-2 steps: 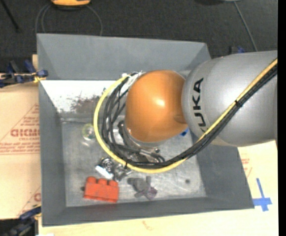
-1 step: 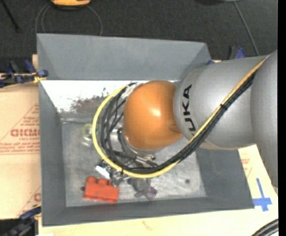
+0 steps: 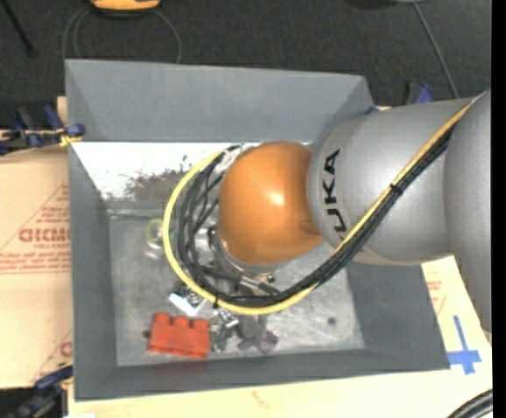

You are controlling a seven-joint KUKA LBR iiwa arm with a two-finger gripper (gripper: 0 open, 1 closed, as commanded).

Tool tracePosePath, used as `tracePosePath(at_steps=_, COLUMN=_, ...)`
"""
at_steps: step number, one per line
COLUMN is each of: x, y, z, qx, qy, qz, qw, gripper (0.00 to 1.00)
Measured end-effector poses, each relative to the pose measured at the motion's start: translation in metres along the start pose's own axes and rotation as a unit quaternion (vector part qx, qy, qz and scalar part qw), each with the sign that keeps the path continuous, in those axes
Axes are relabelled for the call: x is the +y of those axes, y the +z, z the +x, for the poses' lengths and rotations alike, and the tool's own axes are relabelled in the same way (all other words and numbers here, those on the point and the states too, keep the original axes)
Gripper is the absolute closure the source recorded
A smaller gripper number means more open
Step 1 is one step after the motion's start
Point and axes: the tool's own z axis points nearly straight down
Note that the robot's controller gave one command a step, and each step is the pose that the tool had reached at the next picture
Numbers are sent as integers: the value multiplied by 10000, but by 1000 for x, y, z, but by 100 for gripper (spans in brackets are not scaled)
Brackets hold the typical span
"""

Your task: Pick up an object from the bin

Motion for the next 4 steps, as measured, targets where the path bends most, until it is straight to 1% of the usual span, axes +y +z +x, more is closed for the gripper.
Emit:
tracePosePath(at_steps=1, x=-5, y=83, z=14, qx=-42, qy=1314, qz=-3, qw=9913, gripper=0)
tracePosePath(at_steps=2, x=-5, y=84, z=16, qx=-21, qy=1326, qz=1, qw=9912, gripper=100)
tracePosePath(at_steps=3, x=1, y=-81, z=13, qx=-41, qy=22, qz=11, qw=10000, gripper=100)
tracePosePath(at_steps=4, x=26, y=-43, z=-18, qx=5, qy=-685, qz=3, qw=9976, gripper=100)
